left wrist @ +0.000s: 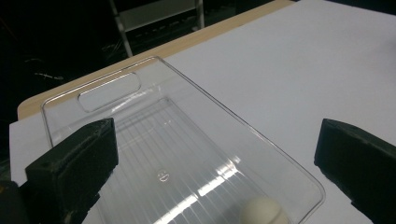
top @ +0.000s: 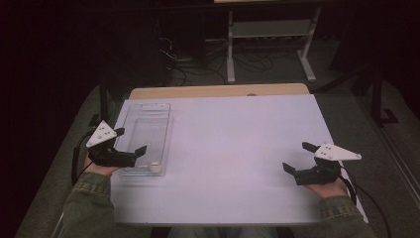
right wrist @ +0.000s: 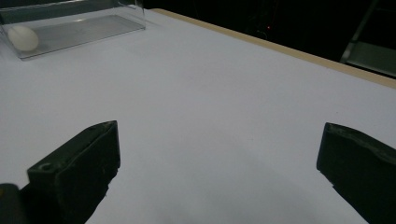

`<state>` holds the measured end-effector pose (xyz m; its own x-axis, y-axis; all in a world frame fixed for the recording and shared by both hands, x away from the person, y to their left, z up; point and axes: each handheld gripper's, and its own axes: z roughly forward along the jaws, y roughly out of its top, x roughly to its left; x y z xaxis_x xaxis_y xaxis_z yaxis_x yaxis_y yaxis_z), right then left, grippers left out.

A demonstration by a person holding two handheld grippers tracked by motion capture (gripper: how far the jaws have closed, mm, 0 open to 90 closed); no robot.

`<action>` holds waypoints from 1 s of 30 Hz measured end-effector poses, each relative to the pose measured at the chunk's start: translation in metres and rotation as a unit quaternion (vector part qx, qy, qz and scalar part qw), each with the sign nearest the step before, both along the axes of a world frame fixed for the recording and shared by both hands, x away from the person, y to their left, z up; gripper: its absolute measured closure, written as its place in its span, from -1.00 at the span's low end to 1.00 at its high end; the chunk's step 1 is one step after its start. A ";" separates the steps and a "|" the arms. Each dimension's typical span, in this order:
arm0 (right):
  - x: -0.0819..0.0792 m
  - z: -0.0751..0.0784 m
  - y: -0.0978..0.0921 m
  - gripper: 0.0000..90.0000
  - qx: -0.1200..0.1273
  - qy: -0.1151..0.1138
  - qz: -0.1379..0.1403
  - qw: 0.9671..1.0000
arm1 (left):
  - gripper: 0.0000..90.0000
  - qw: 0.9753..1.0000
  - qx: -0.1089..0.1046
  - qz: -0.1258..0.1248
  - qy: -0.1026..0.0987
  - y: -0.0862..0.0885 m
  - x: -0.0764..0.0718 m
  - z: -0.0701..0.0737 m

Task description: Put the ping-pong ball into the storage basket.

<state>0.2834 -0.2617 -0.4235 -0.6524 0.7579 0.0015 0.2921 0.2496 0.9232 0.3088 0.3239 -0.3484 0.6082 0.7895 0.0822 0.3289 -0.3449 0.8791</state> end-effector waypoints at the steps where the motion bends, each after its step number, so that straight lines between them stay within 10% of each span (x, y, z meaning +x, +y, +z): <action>1: 0.000 0.000 0.000 -1.00 -0.001 0.001 0.000 1.000 | -1.00 1.000 -0.001 0.004 0.000 0.001 -0.001 -0.001; 30: -0.001 -0.001 0.002 -1.00 0.002 0.003 0.004 1.000 | -1.00 0.996 -0.067 0.043 -0.033 0.018 -0.035 -0.036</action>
<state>0.2826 -0.2594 -0.4245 -0.6578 0.7532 0.0080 0.2952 0.2481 0.9227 0.2742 0.3419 -0.3847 0.5346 0.8450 0.0102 0.2916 -0.1959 0.9363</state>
